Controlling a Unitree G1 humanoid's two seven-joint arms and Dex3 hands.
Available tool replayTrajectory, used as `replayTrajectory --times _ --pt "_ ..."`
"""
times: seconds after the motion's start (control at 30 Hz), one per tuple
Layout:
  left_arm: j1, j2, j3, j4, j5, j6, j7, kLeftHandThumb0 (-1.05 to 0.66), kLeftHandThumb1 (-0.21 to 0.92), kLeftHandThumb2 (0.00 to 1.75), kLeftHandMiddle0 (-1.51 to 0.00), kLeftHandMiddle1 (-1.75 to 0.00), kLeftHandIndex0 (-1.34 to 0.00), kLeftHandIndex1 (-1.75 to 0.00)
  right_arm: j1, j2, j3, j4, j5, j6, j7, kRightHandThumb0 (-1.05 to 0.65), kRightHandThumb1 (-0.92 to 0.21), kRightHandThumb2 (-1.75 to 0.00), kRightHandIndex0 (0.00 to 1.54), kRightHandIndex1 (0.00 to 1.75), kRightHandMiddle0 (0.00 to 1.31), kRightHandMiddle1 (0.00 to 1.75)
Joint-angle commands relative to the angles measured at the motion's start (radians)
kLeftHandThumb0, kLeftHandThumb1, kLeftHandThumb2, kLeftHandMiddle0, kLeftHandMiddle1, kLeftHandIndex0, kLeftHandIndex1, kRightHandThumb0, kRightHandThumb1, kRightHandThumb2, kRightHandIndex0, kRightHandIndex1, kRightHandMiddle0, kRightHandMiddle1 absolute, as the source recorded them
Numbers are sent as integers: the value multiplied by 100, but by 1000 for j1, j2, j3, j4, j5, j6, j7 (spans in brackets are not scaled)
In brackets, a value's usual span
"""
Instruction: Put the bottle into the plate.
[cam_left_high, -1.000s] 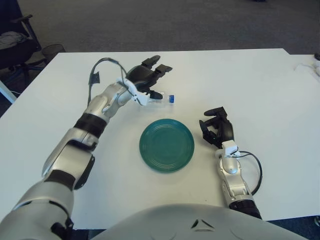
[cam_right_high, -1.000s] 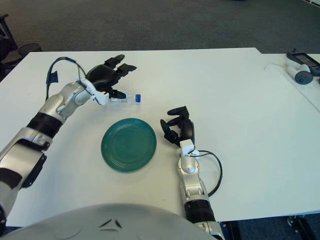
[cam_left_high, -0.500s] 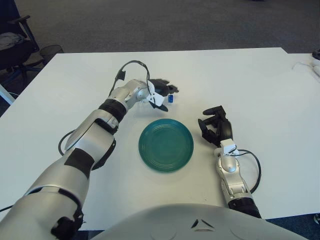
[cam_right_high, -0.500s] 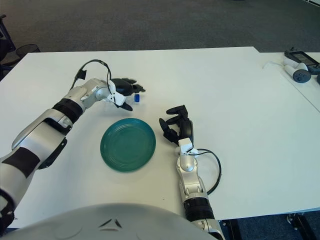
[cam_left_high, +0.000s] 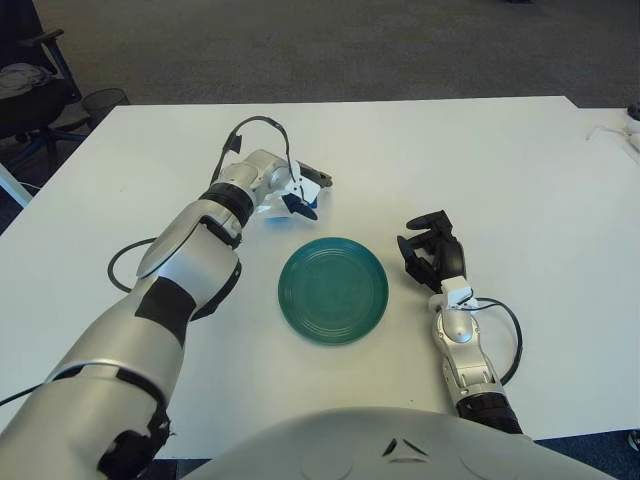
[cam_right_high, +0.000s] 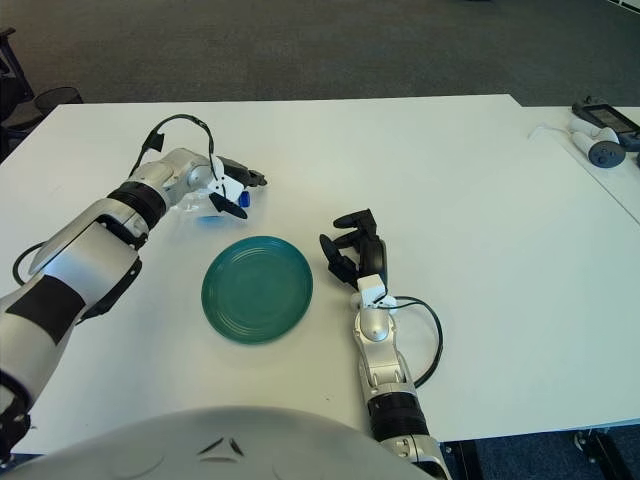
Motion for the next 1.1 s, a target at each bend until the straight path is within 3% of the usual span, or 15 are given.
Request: replayTrajectory --times 0.0,0.53,1.07 --pt "-16 7 1 40 -6 29 34 -92 92 52 -5 0 0 -22 56 -2 -10 117 17 67 10 0 -91 -37 45 139 21 162" --pt "-42 37 14 46 -22 78 126 -90 92 54 -9 -1 0 -32 41 0 -27 131 37 79 24 0 -92 -37 42 138 22 165" --pt "-18 67 50 39 -67 7 247 -89 92 47 -11 -1 0 -48 37 2 -27 130 42 89 26 0 -92 -37 41 138 23 165"
